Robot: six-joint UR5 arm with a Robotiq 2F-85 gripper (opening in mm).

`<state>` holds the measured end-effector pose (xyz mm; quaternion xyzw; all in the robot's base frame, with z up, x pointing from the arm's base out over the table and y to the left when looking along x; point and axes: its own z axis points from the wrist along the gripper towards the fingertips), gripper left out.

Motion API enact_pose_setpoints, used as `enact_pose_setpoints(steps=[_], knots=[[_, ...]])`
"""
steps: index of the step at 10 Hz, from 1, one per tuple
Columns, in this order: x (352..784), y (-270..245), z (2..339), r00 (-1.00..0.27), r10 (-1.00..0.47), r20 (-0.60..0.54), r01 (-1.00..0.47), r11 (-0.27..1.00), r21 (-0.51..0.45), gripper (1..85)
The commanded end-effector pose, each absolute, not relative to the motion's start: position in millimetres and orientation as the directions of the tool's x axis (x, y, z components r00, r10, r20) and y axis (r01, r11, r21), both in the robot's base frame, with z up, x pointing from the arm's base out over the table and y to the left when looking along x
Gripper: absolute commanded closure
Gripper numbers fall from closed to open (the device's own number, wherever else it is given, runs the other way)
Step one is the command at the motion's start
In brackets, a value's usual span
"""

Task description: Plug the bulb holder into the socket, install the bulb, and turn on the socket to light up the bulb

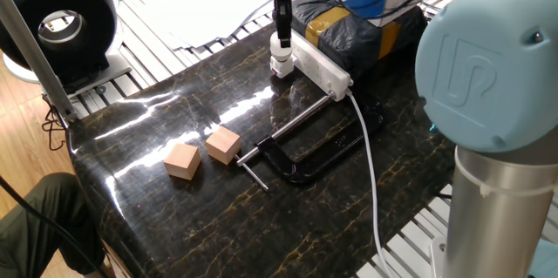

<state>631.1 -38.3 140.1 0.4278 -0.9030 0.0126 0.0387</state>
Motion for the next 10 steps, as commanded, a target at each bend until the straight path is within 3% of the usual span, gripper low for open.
enact_pose_setpoints(steps=[1, 3, 5, 6, 9, 10], knots=[[653.0, 10.4, 153.6, -0.631, -0.775, 0.009, -0.775, 0.631, -0.002, 47.3], [653.7, 32.7, 138.4, -0.628, -0.776, 0.057, -0.778, 0.627, -0.035, 84.7], [638.6, 56.6, 118.4, -0.551, -0.832, 0.062, -0.832, 0.554, 0.040, 84.7], [639.0, 53.1, 104.4, -0.475, -0.875, 0.092, -0.877, 0.479, 0.032, 84.7], [663.5, 28.6, 64.9, -0.438, -0.886, 0.154, -0.899, 0.428, -0.095, 84.7], [664.2, 19.0, 53.8, -0.424, -0.890, 0.165, -0.906, 0.413, -0.095, 84.7]])
